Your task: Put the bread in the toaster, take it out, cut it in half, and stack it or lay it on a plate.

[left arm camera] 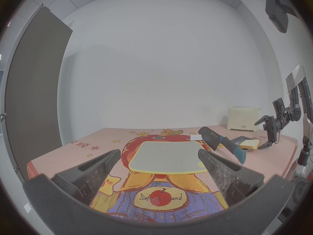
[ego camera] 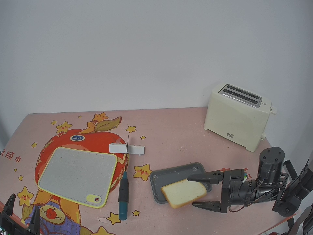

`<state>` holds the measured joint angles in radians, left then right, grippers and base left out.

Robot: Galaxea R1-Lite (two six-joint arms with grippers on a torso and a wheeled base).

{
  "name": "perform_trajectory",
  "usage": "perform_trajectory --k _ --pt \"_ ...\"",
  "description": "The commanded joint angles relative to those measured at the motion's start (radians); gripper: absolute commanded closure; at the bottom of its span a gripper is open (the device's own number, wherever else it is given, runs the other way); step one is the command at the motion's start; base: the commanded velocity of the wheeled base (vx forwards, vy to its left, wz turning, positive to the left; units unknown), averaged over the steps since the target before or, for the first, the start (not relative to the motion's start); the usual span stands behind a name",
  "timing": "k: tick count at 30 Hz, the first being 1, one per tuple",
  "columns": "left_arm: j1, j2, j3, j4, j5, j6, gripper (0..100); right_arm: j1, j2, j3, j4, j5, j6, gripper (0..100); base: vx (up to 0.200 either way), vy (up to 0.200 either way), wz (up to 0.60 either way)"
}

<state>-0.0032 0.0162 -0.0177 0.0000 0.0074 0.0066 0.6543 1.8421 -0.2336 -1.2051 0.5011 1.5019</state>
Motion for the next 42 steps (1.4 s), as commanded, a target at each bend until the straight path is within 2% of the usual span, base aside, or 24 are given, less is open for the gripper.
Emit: perform_trajectory --k 1,14,15,38,40,42 --pt "0.000 -0.010 0.016 0.000 0.000 0.000 0 -0.004 0.000 -0.007 -0.001 -0.001 0.000 0 0.000 0.000 0.00" --pt "0.000 -0.010 0.016 0.000 0.000 0.000 0 -0.016 0.011 -0.016 0.001 -0.001 0.000 0 0.000 0.000 0.00" --pt "0.000 -0.010 0.016 0.000 0.000 0.000 0 -0.016 0.011 -0.016 0.002 -0.001 0.000 100 0.000 0.000 0.00" --pt "0.000 -0.010 0.016 0.000 0.002 0.000 0 -0.004 0.006 0.002 0.004 -0.003 -0.008 100 0.000 0.000 0.00" --pt "0.000 -0.010 0.016 0.000 0.000 0.001 0 -0.005 -0.017 -0.004 0.007 -0.003 -0.011 100 0.000 0.000 0.00" --pt "0.000 -0.010 0.016 0.000 0.000 0.000 0 -0.007 -0.034 -0.004 0.004 -0.004 -0.040 100 0.000 0.000 0.00"
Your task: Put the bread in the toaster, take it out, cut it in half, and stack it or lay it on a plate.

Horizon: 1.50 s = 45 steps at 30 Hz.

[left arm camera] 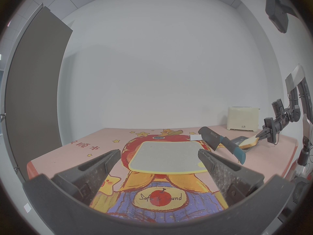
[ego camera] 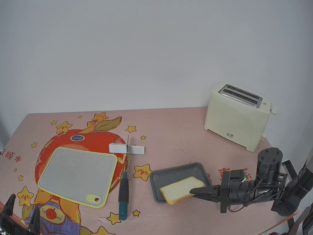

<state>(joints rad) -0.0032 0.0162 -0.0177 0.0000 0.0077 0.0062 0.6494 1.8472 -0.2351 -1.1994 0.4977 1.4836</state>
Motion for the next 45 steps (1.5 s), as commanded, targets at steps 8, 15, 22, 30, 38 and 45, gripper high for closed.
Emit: perform_trajectory --k 8,15,22,30,38,45 --pt "0.000 -0.010 0.016 0.000 0.000 0.000 0 0.003 -0.062 -0.009 0.009 -0.091 -0.244 100 0.000 0.000 0.00" --pt "0.000 -0.010 0.016 0.000 0.000 0.000 0 0.024 -0.131 -0.007 0.009 -0.194 -0.428 100 0.000 0.000 0.00" --pt "0.000 -0.010 0.016 0.000 0.000 0.001 0 0.027 -0.209 0.008 0.012 -0.197 -0.631 100 0.000 0.000 0.00" --pt "0.000 -0.010 0.016 0.000 0.000 0.000 0 0.047 -0.177 0.036 -0.003 -0.329 -0.991 100 0.000 0.000 0.00" --pt "0.000 -0.010 0.016 0.000 0.000 0.000 0 0.035 -0.247 0.034 0.007 -0.326 -1.062 100 0.000 0.000 0.00" --pt "0.000 -0.010 0.016 0.000 0.000 0.000 0 -0.011 -0.255 0.016 -0.006 -0.318 -1.065 100 0.000 0.000 0.00"
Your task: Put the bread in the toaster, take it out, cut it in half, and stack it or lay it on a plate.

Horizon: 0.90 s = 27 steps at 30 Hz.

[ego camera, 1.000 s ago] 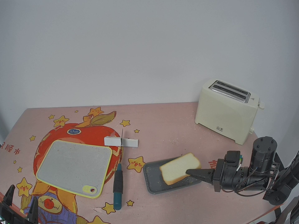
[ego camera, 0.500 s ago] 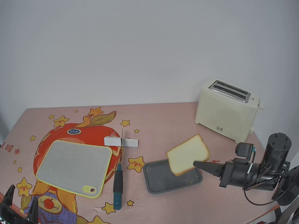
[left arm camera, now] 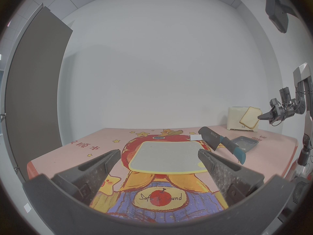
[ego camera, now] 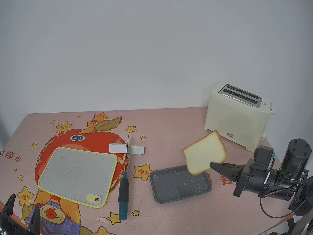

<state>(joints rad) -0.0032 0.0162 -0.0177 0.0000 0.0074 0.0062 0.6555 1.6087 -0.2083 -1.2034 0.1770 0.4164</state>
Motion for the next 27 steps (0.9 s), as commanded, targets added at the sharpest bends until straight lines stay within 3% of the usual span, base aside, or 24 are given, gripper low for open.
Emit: perform_trajectory --k 1,6,7,12,14,18,20,21,24,27 --pt "0.000 -0.010 0.016 0.000 0.002 0.001 0 -0.039 -0.024 -0.023 -0.001 0.009 0.001 100 0.000 0.000 0.00" --pt "0.000 -0.010 0.016 0.000 0.000 0.000 0 -0.132 -0.069 -0.074 0.016 0.090 -0.025 100 0.000 0.000 0.00" --pt "0.000 -0.010 0.016 0.000 0.000 0.000 0 -0.134 -0.069 -0.075 0.016 0.090 -0.027 100 0.000 0.000 0.00" --pt "0.000 -0.010 0.016 0.000 0.000 0.000 0 -0.237 -0.066 -0.092 0.027 0.124 -0.130 100 0.000 0.000 0.00" --pt "0.000 -0.010 0.016 0.000 0.000 0.000 0 -0.263 -0.069 -0.095 0.027 0.150 -0.148 100 0.000 0.000 0.00" --pt "0.000 -0.010 0.016 0.000 0.000 0.000 0 -0.300 -0.067 -0.112 0.035 0.160 -0.188 100 0.000 0.000 0.00" --pt "0.000 -0.010 0.016 0.000 0.000 0.000 0 -0.313 -0.072 -0.117 0.068 0.182 -0.240 100 0.000 0.000 0.00" --pt "0.000 -0.010 0.016 0.000 0.000 0.000 0 -0.313 -0.072 -0.117 0.068 0.182 -0.240 100 0.000 0.000 0.00" --pt "0.000 -0.010 0.016 0.000 0.000 0.000 0 -0.324 -0.073 -0.108 0.108 0.197 -0.347 100 0.000 0.000 0.00" --pt "0.000 -0.010 0.016 0.000 0.000 0.000 0 -0.326 -0.072 -0.106 0.127 0.197 -0.418 100 0.000 0.000 0.00"
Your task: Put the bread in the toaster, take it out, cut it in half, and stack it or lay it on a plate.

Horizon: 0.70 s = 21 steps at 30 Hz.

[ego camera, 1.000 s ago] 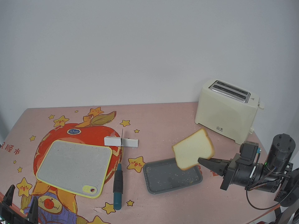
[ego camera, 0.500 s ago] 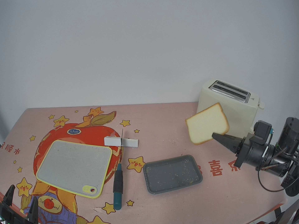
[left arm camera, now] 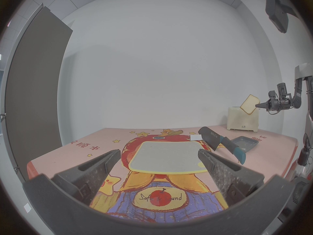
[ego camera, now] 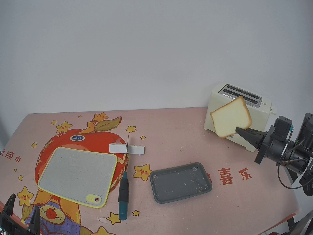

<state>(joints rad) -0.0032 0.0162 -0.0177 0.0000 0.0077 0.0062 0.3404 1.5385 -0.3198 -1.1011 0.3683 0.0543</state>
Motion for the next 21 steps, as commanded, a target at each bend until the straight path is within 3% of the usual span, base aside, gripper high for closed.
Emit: perform_trajectory --k 1,5,10,21 --pt "0.000 -0.010 0.016 0.000 0.000 0.000 0 -0.011 -0.003 0.005 0.027 0.006 -0.070 100 0.000 0.000 0.00" --pt "0.000 -0.010 0.016 0.000 0.000 0.000 0 -0.011 -0.005 0.025 0.032 0.004 -0.146 100 0.000 0.000 0.00" --pt "0.000 -0.010 0.016 0.000 0.002 0.001 0 -0.021 -0.003 0.044 0.032 0.004 -0.189 100 0.000 0.000 0.00" --pt "0.000 -0.010 0.016 0.000 0.002 0.000 0 -0.046 -0.038 0.013 0.061 0.017 -0.188 100 0.000 0.000 0.00"
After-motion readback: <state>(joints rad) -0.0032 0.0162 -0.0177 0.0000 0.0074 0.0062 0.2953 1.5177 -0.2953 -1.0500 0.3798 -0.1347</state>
